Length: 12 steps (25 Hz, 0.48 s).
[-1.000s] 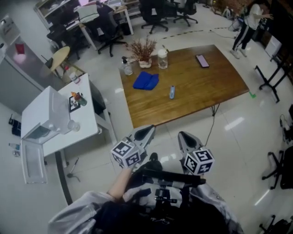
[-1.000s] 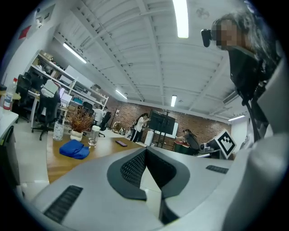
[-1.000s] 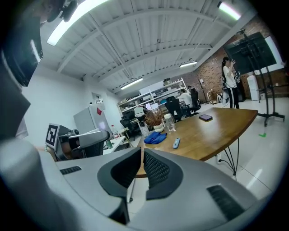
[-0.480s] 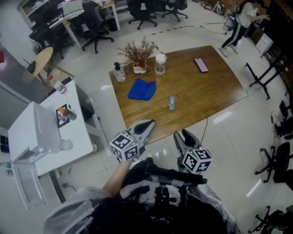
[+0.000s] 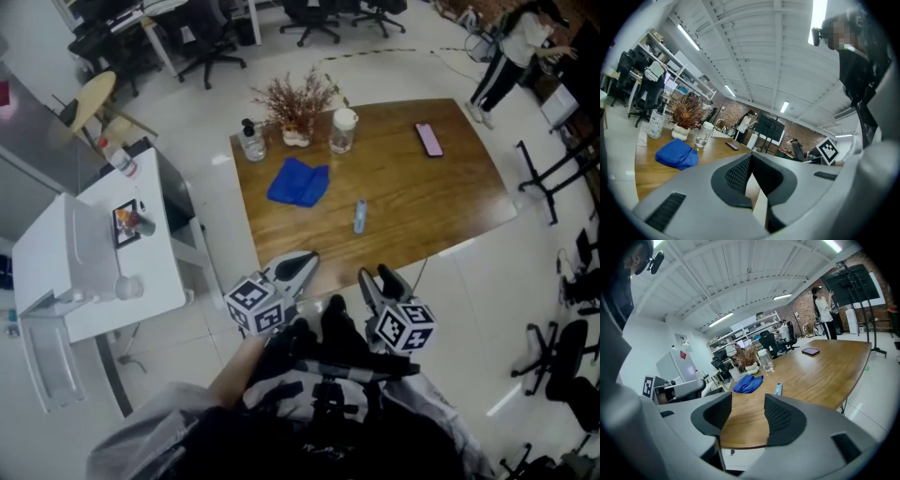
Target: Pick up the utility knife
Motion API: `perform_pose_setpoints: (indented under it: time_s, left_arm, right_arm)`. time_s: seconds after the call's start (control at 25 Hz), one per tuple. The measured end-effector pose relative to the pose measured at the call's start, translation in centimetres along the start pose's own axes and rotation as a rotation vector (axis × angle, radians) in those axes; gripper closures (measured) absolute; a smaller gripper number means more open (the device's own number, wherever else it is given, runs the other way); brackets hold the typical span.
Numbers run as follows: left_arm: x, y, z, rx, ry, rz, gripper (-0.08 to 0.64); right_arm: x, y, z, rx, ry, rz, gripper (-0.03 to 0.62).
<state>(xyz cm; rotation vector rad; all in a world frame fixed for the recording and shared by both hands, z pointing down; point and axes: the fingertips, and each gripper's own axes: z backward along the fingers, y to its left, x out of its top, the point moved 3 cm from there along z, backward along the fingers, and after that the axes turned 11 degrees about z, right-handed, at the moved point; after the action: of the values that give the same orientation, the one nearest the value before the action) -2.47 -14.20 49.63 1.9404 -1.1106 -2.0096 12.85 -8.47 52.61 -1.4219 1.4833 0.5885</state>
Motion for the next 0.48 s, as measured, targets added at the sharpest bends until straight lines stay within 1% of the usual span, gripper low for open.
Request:
perform_pose_setpoints:
  time_s: [0.12,0.32,0.48]
  left_arm:
    - [0.6,1.2,-0.2,0.067,-0.036,0.009,0.558]
    - [2.8,2.5,-0.9,0.172,-0.130,0.020,0.558]
    - [3.1,2.5,-1.2,0.227,-0.149,0.022,0.558]
  right_arm:
    - [0.4,-1.9,-2.5,0.012,0.046,0.035,0.385]
    - [1.0,-4.9,-7.0,0.047,0.137,0.121,0.376]
    - [0.1,-7.0,-10.9,0.062,0.224,0.204,0.339]
